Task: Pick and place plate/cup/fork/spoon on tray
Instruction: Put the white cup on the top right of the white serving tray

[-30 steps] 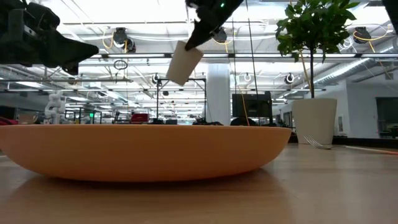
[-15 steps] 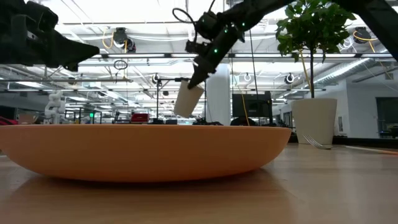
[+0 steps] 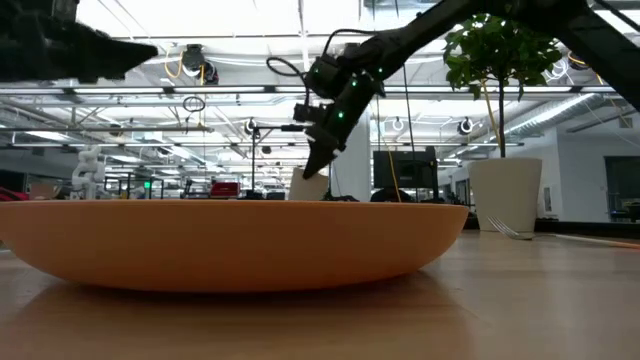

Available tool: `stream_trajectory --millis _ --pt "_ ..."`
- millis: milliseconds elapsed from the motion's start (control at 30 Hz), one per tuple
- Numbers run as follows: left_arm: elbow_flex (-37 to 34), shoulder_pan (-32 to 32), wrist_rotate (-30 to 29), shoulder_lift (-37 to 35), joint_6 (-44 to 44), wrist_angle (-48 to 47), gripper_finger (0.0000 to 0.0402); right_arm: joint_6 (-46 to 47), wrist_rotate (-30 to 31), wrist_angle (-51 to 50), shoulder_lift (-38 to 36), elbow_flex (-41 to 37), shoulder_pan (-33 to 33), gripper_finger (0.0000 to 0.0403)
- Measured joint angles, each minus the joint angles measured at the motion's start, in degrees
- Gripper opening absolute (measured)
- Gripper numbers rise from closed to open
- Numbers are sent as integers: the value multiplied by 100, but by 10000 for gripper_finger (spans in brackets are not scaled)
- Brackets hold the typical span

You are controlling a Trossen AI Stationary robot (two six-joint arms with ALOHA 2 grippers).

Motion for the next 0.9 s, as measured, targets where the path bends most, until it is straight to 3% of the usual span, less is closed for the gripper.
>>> stream_trajectory --millis 233,600,900 --pt "439 90 -222 775 -122 134 26 9 549 -16 -16 0 7 0" --pt "512 90 -260 1998 17 779 26 0 558 -390 -57 2 8 0" --pt "512 90 -260 2389 28 1167 26 46 560 -319 -57 2 7 27"
